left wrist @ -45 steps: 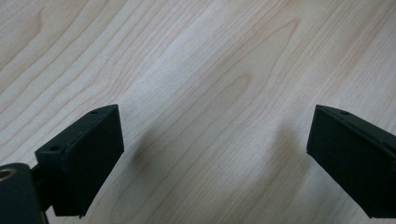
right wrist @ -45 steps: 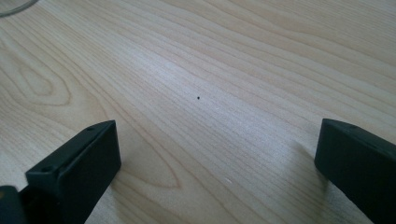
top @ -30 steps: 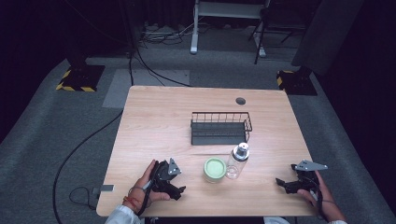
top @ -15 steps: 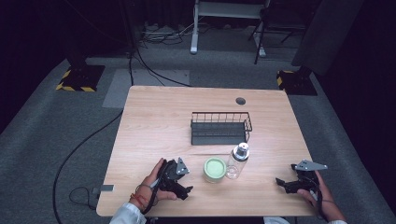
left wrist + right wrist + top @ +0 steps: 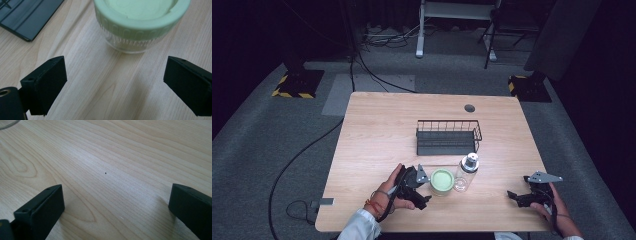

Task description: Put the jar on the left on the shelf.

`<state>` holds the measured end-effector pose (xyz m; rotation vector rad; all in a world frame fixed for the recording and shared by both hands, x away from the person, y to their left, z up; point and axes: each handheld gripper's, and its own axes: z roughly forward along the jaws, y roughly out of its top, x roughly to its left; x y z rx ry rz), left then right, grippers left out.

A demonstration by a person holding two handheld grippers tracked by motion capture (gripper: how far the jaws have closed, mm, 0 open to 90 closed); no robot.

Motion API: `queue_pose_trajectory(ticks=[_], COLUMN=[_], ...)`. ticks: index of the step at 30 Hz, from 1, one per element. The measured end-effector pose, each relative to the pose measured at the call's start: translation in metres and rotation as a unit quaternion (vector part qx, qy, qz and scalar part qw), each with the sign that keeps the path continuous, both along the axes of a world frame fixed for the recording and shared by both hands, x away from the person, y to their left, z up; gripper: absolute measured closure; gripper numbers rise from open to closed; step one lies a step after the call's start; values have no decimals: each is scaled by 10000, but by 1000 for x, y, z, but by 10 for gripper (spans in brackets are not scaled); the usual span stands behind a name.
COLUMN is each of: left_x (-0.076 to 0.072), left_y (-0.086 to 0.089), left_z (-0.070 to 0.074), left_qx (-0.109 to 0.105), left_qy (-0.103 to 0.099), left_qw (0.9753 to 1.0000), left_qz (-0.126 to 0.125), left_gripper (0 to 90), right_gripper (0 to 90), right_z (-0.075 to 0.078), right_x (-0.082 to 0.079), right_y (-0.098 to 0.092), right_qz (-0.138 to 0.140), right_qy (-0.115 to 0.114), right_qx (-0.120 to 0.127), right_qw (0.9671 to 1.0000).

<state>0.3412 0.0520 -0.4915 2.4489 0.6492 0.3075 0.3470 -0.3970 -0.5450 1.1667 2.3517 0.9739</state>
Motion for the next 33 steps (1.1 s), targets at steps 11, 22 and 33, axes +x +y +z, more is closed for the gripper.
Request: queue_pose_trajectory(ticks=[11, 22, 33], left_x=[9, 13, 19], left_y=[-15, -28, -35], left_z=[-3, -3, -6], left_qx=[3, -95, -85], left_qy=[148, 233, 270], left_qw=[9998, 9991, 9988], left_qz=[-161, -344, -399], left_gripper=[43, 42, 38], right_gripper=[2, 2, 3], right_z=[0, 0, 0], right_x=[0, 0, 0], right_y=[0, 0, 0], right_qz=[-1, 0, 0], right_qy=[1, 0, 1], right_qx=[1, 0, 0], right_qw=[10000, 10000, 10000])
